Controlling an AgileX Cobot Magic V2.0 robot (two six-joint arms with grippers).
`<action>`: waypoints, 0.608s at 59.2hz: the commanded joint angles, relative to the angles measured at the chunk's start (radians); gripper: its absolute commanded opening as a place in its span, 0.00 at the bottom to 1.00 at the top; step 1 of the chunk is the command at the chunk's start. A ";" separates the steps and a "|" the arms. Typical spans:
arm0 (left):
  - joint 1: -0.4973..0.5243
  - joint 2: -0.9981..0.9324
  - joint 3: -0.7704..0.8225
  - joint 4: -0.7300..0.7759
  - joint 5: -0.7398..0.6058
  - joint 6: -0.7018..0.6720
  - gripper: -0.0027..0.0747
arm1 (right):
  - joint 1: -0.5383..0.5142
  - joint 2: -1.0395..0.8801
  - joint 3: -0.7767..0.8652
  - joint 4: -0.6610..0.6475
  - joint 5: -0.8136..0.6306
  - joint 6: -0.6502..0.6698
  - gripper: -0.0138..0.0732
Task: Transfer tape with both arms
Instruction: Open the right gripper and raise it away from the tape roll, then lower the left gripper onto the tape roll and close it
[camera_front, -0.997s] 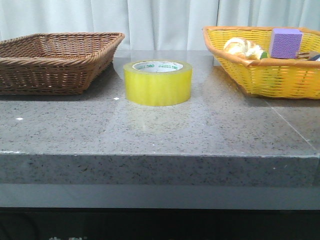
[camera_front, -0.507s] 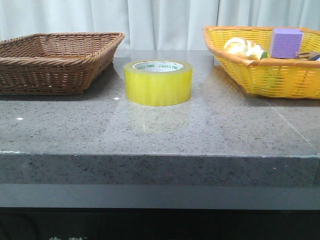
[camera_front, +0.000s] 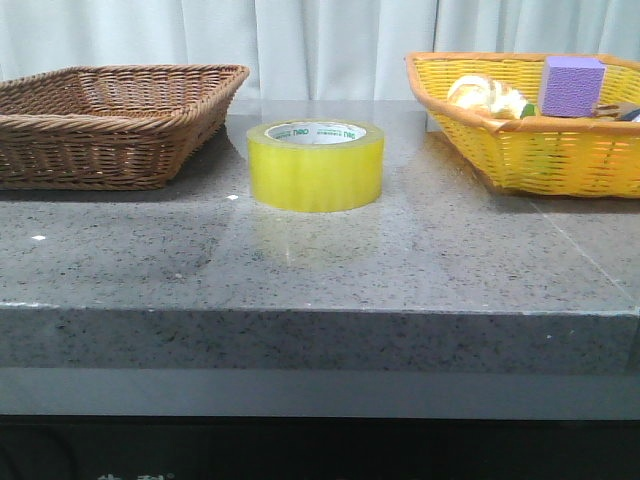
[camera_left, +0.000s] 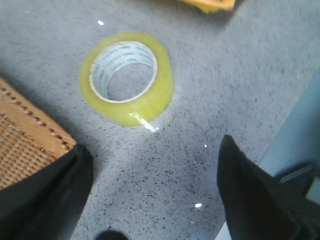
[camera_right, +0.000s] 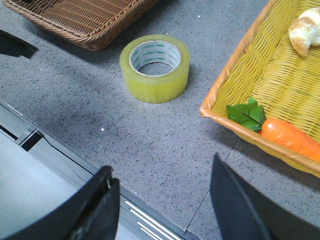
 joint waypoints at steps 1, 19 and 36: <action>-0.008 0.071 -0.123 -0.051 0.042 0.088 0.70 | -0.003 -0.002 -0.022 -0.009 -0.062 0.000 0.66; -0.008 0.355 -0.397 -0.073 0.159 0.150 0.70 | -0.003 -0.002 -0.022 -0.009 -0.062 0.000 0.66; -0.008 0.563 -0.573 -0.078 0.206 0.157 0.70 | -0.003 -0.002 -0.022 -0.009 -0.062 0.000 0.66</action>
